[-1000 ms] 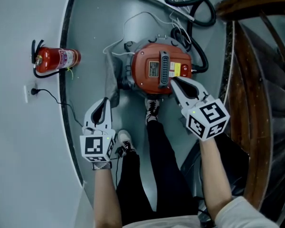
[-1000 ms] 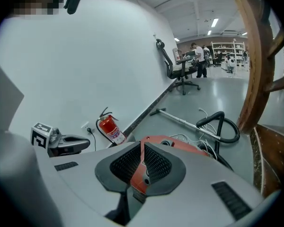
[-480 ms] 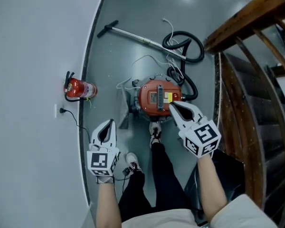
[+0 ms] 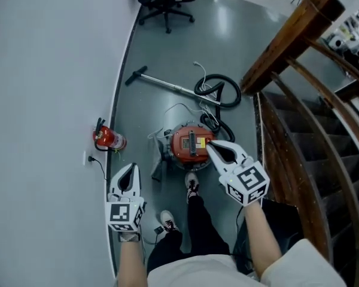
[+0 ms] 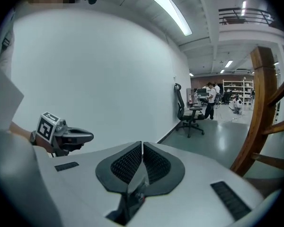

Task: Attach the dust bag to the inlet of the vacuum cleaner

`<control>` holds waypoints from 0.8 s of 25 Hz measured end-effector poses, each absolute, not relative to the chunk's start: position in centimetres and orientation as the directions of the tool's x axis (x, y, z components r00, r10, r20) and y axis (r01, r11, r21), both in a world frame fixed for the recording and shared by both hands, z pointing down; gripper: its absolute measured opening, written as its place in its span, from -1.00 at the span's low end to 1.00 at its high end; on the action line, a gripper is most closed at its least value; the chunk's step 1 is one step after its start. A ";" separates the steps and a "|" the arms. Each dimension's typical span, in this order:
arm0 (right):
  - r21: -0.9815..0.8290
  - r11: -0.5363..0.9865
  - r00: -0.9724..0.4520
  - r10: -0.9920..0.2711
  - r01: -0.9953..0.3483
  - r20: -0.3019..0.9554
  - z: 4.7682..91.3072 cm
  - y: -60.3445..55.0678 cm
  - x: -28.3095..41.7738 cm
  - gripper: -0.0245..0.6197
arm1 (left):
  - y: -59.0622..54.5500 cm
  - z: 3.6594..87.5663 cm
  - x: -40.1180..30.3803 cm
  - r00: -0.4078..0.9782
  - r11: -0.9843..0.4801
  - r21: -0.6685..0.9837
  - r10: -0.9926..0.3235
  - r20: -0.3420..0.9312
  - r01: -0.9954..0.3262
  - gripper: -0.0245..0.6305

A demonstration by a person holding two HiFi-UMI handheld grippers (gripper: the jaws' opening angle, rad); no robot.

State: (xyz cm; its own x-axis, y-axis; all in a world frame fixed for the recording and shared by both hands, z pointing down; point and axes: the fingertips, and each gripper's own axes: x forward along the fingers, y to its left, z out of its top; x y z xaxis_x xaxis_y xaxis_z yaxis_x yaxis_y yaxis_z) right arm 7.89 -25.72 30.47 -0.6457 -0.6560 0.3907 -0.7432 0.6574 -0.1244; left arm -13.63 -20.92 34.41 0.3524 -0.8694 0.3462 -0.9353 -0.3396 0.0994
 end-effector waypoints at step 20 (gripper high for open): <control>0.040 0.640 -0.628 -0.763 -0.767 0.153 10.3 -14.8 6.3 -0.82 | -13.1 14.4 -12.9 0.440 -0.457 -0.088 -0.883 0.162 -0.885 -0.93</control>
State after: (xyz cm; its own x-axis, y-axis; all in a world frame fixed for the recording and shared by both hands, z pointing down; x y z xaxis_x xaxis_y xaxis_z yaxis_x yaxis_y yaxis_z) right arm 6.28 -14.84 10.30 -0.6282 -0.7628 0.1533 -0.7674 0.6399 0.0399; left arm -12.89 -13.10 14.42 0.4402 -0.8832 0.1620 -0.8850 -0.4572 -0.0878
